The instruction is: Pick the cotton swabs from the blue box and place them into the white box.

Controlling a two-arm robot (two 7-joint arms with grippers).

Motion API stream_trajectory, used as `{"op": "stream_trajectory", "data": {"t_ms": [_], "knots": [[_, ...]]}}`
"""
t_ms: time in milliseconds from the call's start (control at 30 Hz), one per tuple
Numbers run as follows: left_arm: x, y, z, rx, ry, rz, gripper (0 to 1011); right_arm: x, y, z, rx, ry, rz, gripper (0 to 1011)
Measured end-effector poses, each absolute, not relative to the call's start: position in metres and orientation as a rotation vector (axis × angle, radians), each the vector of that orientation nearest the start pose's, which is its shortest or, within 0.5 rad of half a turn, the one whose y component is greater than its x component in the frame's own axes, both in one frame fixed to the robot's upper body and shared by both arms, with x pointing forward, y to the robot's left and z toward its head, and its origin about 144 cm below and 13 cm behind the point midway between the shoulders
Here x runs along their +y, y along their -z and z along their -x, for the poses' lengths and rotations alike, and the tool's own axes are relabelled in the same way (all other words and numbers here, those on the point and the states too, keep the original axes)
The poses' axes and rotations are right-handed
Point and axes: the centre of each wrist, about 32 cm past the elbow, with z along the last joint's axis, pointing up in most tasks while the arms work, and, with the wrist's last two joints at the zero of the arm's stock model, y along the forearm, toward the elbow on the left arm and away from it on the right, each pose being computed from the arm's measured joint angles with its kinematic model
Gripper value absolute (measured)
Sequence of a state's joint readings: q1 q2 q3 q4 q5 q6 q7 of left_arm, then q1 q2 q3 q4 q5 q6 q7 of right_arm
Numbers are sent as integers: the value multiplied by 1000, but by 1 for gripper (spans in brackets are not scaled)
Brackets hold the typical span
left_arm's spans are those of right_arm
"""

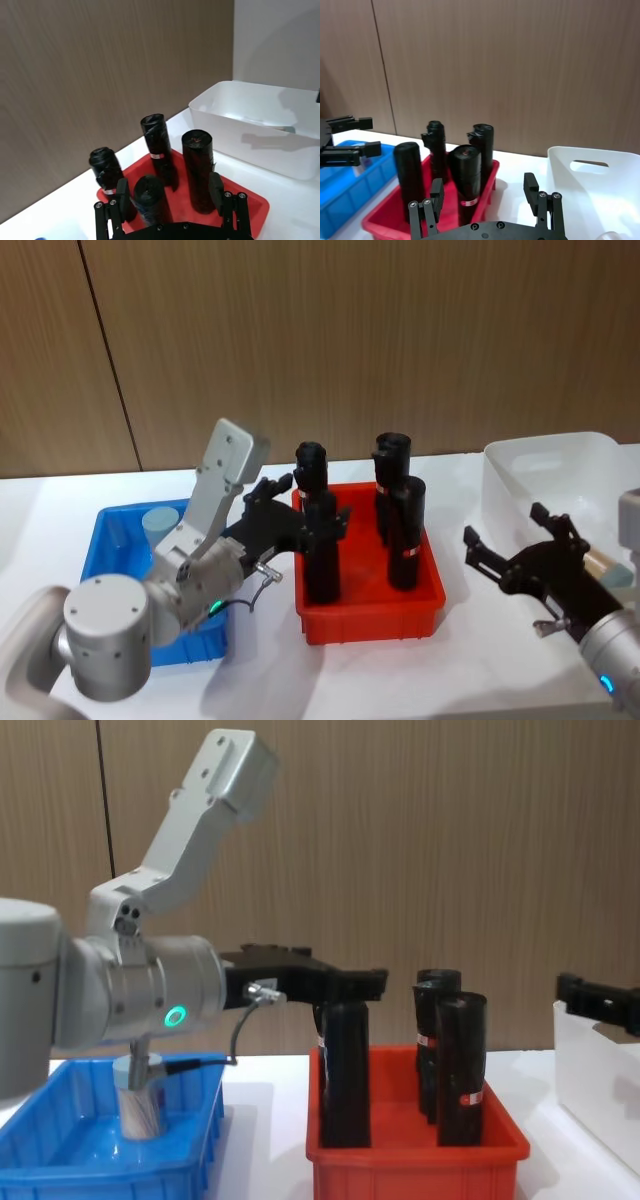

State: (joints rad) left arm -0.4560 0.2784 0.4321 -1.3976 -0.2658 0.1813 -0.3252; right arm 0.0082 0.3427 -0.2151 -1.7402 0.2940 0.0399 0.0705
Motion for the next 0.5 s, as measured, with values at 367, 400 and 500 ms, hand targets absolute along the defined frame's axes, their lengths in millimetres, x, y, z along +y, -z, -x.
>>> {"op": "stream_trajectory", "data": {"t_ms": [367, 400, 500], "knots": [[197, -1216, -530, -174, -1010, -116, 1003, -237, -1189, -443, -75, 1230, -26, 1002], [198, -1216, -528, -181, -1017, -113, 1003, -237, -1189, -443, -75, 1230, -26, 1002], [198, -1213, -520, -204, -1044, -103, 1003, -237, -1189, -443, -75, 1230, -26, 1002]]}}
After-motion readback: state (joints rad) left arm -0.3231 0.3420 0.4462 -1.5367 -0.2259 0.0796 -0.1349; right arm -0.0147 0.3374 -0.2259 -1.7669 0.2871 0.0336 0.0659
